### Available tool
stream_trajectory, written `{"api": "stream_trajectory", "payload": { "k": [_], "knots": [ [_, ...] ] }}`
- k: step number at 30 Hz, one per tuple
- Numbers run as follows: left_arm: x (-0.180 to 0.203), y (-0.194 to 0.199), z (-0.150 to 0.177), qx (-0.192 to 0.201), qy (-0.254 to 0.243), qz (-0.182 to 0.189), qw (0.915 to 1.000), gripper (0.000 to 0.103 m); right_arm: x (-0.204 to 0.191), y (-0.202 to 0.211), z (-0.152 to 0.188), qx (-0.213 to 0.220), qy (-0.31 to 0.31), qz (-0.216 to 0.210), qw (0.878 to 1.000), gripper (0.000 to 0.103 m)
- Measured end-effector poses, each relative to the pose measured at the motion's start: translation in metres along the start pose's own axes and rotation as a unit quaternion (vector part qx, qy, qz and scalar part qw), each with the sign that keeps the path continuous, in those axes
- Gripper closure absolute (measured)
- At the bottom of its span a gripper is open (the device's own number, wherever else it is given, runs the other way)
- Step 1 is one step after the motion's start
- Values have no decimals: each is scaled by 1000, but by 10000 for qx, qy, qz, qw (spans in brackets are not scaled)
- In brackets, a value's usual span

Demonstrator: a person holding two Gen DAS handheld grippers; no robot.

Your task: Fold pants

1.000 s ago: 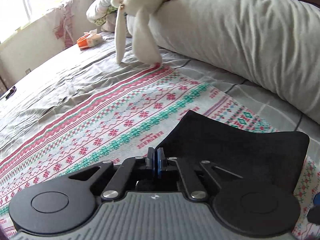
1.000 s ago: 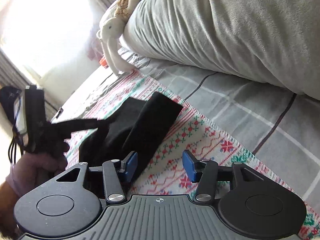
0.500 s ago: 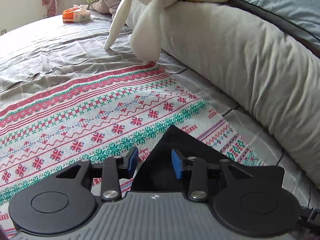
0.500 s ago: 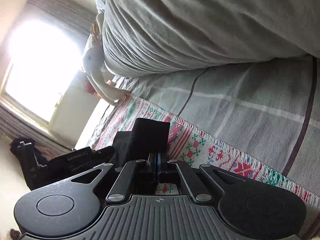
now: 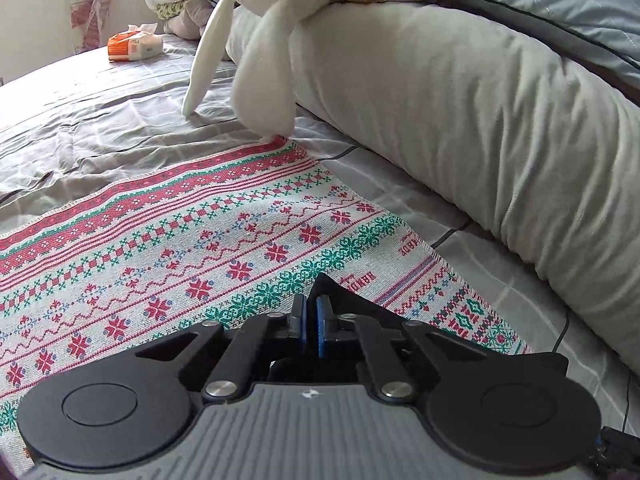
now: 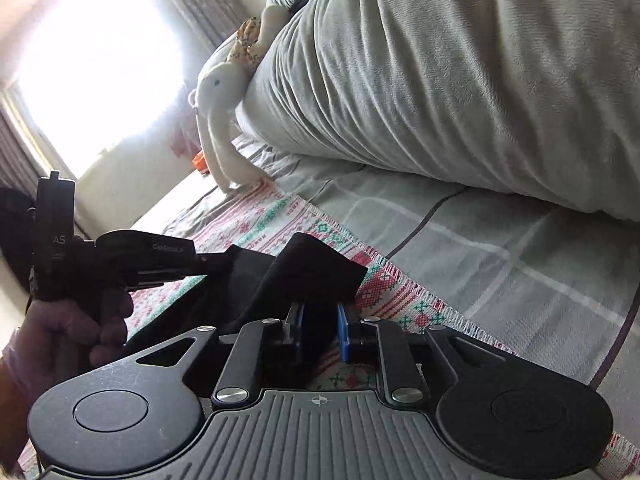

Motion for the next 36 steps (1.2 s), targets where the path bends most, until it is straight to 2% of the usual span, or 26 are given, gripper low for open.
{"api": "stream_trajectory", "payload": {
  "k": [2,5,9,12,15,19,22,24,27,29,31,33,36],
  "knots": [
    [3,0,0,110,41,-227,9997,83,0,3,2,-43,5,-17,10000,101],
    [8,5,-8,385,109,-432,9983,84,6,13,0,256,-178,-106,9995,102],
    [17,22,-23,865,100,-311,9957,84,13,40,-3,979,-447,-444,9932,102],
    [28,27,-33,1085,22,-242,9938,84,12,52,-2,1360,-478,-205,9893,102],
    [37,19,-37,1126,-59,-243,9933,84,6,60,0,1596,-432,88,9862,102],
    [46,-5,-32,1020,-101,-320,9942,84,-1,51,0,1363,-296,834,9867,102],
    [54,-32,-21,838,-283,-486,9949,84,2,42,0,1060,-386,1195,9864,102],
    [55,-37,-20,871,-274,-531,9944,82,4,35,0,856,-388,1378,9860,102],
    [50,-38,-25,873,-162,-549,9945,75,9,27,0,600,-446,1507,9857,101],
    [47,-36,-26,894,-153,-584,9942,72,7,25,0,627,-383,1582,9847,96],
    [44,-31,-26,863,-139,-613,9943,64,4,27,2,739,-264,1732,9818,94],
    [43,-25,-20,797,-128,-677,9944,55,4,25,1,699,-262,1605,9842,86],
    [40,-8,-7,745,-66,-783,9941,43,3,23,0,662,-225,1439,9871,70]
  ]
}}
Point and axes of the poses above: each gripper's, at about its wrist camera, not at the fingertips, and y roughly against the way its jaws point, x to its right, z to its underside, the point moved 2 cm from there along -y, roughly the way its jaws point, and after that the axes turned 13 degrees about -x, right-handed, at the moved point
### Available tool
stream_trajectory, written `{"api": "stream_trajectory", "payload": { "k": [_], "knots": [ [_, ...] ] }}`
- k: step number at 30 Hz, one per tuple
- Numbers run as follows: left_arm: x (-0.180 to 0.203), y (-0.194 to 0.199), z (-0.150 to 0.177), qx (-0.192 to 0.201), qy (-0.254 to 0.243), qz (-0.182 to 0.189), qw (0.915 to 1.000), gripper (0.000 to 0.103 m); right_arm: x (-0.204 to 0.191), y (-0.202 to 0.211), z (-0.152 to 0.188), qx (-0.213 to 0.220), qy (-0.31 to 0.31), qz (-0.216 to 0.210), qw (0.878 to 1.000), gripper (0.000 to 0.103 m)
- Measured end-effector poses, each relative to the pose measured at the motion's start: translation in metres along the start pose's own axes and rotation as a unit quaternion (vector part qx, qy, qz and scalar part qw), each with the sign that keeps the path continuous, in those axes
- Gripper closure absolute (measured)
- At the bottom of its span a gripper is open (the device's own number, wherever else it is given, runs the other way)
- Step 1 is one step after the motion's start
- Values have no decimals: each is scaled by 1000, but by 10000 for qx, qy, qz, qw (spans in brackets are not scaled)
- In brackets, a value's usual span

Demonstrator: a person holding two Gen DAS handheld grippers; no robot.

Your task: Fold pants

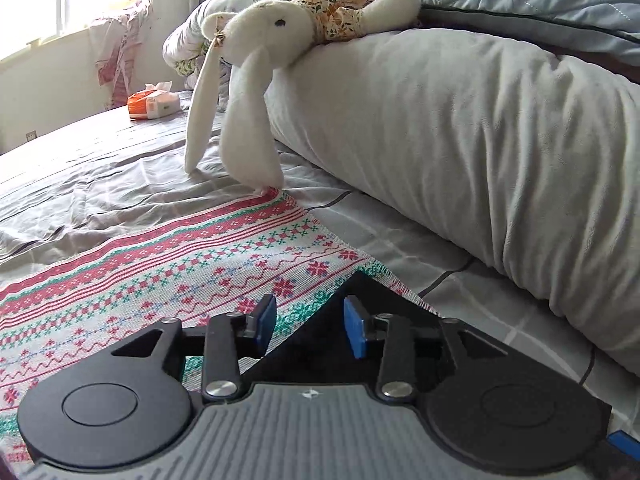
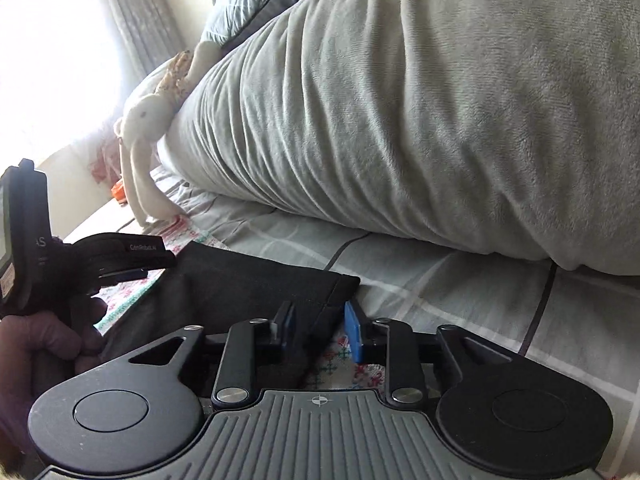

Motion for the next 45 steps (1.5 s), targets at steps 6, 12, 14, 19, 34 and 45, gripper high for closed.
{"api": "stream_trajectory", "payload": {
  "k": [6,12,14,19,34,45],
  "knots": [
    [-21,59,35,-229,317,-249,9989,30,-6,5,0,115,196,-206,9995,49],
    [-44,138,83,-377,687,-400,9961,20,-13,36,-13,152,299,-284,9990,35],
    [-54,159,96,-426,843,-425,9946,18,-20,53,-15,64,426,-278,9987,32],
    [-70,211,134,-387,1371,-381,9891,9,-37,102,-16,-254,985,-328,9943,22],
    [-112,356,244,-333,2016,-881,9749,0,-72,224,53,-848,1869,-317,9782,7],
    [-149,395,314,-465,2392,-1513,9580,0,-99,243,159,-1404,2591,-678,9532,3]
  ]
}}
Point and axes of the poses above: each gripper's, at about its wrist camera, not at the fingertips, and y roughly against the way its jaws point, x to its right, z to its underside, the point moved 2 cm from there along -y, roughly the way its jaws point, and after that the axes turned 13 degrees about -x, right-handed, at the moved point
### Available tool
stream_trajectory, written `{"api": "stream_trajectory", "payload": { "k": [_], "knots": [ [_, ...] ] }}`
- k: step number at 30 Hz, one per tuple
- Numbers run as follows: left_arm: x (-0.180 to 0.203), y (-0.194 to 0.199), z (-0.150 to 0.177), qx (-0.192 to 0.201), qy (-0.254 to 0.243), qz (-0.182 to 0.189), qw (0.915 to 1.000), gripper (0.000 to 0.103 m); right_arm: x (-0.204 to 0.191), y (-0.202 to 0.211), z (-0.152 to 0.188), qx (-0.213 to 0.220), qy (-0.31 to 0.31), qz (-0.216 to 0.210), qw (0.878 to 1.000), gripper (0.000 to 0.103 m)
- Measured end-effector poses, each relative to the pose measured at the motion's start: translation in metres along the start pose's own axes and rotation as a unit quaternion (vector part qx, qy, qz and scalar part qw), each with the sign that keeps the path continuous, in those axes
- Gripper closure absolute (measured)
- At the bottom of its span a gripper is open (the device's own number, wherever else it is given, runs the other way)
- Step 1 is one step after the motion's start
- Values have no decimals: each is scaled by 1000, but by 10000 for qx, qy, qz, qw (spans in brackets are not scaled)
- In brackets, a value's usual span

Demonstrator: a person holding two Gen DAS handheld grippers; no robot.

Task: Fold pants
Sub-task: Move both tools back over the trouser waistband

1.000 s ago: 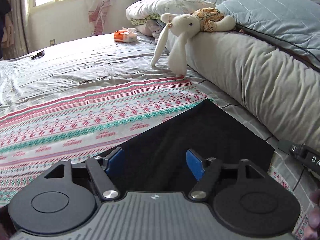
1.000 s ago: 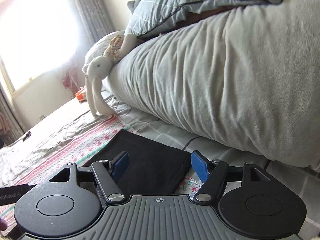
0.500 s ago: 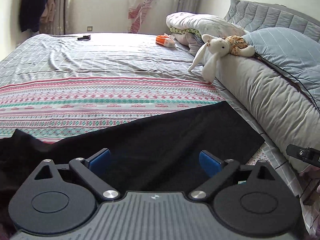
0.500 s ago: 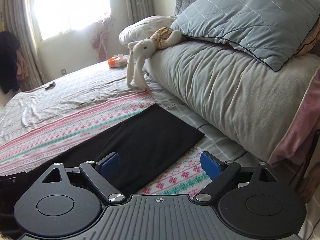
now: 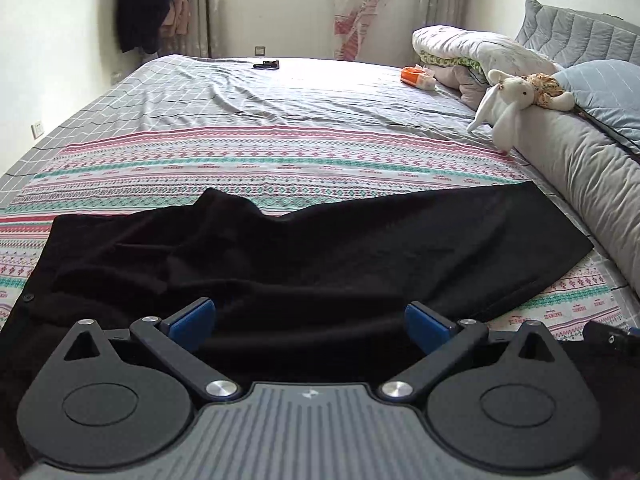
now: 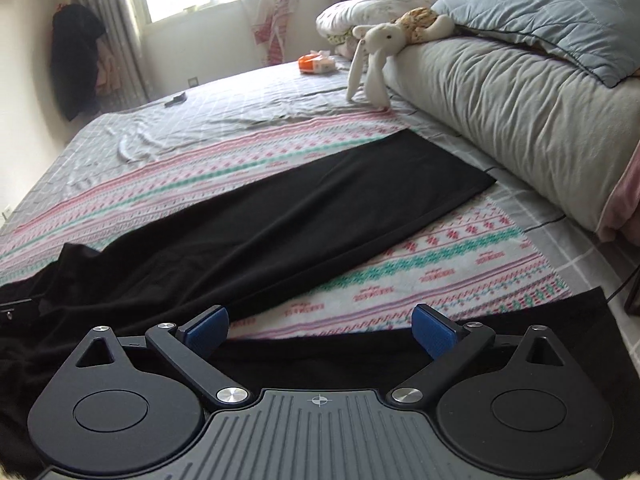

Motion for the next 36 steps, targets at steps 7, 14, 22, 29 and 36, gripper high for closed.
{"api": "stream_trajectory", "payload": {
  "k": [7,14,22,29,36],
  "knots": [
    [-57,-18,10,-5,326,-333,9989,0,-32,-41,21,-552,-17,-214,9982,3],
    [-141,-30,-5,56,1184,-493,9917,0,-91,-63,7,-515,502,-246,9971,3],
    [-217,-51,7,-199,2048,-340,9780,0,-201,-93,-16,-484,1195,-511,9903,3],
    [-263,-40,13,-125,2347,-155,9719,16,-345,-119,-39,-234,2498,-1260,9598,4],
    [-287,-43,18,-343,2441,190,9689,37,-474,-168,-49,-702,3522,-1878,9142,17]
  ]
}}
Point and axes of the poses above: each gripper's, at about its wrist camera, not at the fingertips, and y roughly against the way its jaws point, x to its right, z to its underside, the point moved 2 cm from there along -y, roughly the way its jaws point, and after that the axes turned 13 degrees about -x, right-handed, at the moved point
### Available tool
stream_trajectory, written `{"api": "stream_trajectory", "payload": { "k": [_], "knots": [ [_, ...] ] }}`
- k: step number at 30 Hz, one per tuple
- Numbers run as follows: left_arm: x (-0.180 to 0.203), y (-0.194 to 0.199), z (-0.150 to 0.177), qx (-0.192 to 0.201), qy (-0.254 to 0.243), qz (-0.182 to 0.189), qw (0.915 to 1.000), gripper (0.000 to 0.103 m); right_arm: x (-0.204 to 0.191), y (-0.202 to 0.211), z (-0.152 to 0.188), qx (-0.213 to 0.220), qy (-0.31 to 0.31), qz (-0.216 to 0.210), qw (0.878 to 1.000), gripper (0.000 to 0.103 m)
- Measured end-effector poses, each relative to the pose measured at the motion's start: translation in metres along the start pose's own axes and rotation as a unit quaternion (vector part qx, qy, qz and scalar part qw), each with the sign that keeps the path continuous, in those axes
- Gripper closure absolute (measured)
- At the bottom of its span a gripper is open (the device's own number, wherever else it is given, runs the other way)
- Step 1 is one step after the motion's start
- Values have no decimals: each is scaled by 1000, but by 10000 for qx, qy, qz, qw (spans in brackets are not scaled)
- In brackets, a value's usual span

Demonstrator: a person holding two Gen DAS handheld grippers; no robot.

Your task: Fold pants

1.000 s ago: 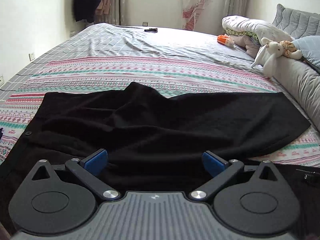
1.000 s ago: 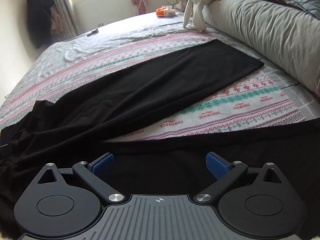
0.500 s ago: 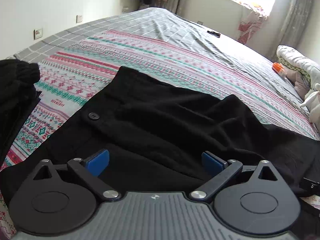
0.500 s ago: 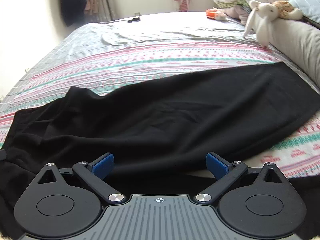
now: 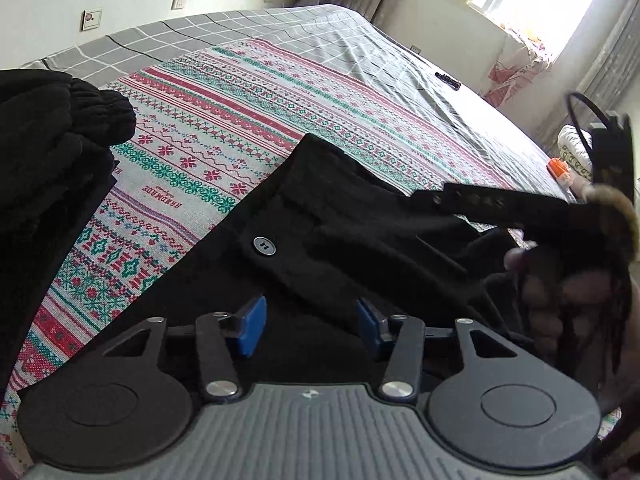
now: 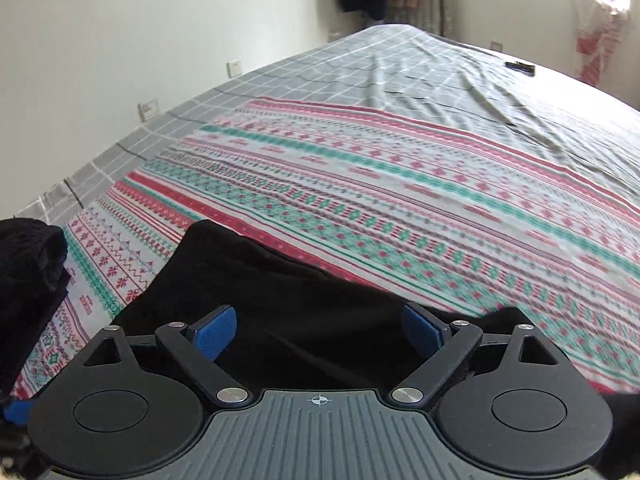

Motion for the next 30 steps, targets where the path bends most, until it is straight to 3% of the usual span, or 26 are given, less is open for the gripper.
{"api": "stream_trajectory", "payload": {
  "k": [4,8,10,12,14,16,19,26,30],
  "knots": [
    [-7,-7,-3,-112,51,-212,9997,37,-13,-33,-32,-161,178,-32,9997,37],
    [-10,-11,-7,-192,104,-183,9996,37,-17,-60,-49,-459,120,-346,9983,49],
    [-11,-12,-7,-206,115,-175,9996,37,-21,-72,-50,-628,245,-276,9973,52],
    [-12,-12,-7,-226,129,-185,9995,37,-29,-76,-49,-524,499,-97,9973,56],
    [-13,-12,-7,-246,173,-211,9993,37,-35,-73,-49,-477,604,-218,9968,88],
    [-15,-12,-7,-259,227,-217,9992,37,-42,-72,-52,-491,692,-208,9962,100],
    [-16,-13,-7,-262,271,-223,9990,37,-51,-66,-60,-322,742,-151,9966,102],
    [-13,-12,-5,-285,319,-334,9985,37,-71,-34,-94,384,610,-470,9963,102],
    [-13,-13,-5,-275,336,-420,9982,37,-79,-32,-107,316,708,-216,9968,97]
  ]
}}
Point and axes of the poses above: each gripper's, at about its wrist camera, not at the fingertips, and y roughly against the way its jaws point, x to its right, z to its underside, the point moved 2 cm from there along -y, roughly the way its jaws point, and after that the axes turned 13 degrees about -x, right-handed, at the moved point
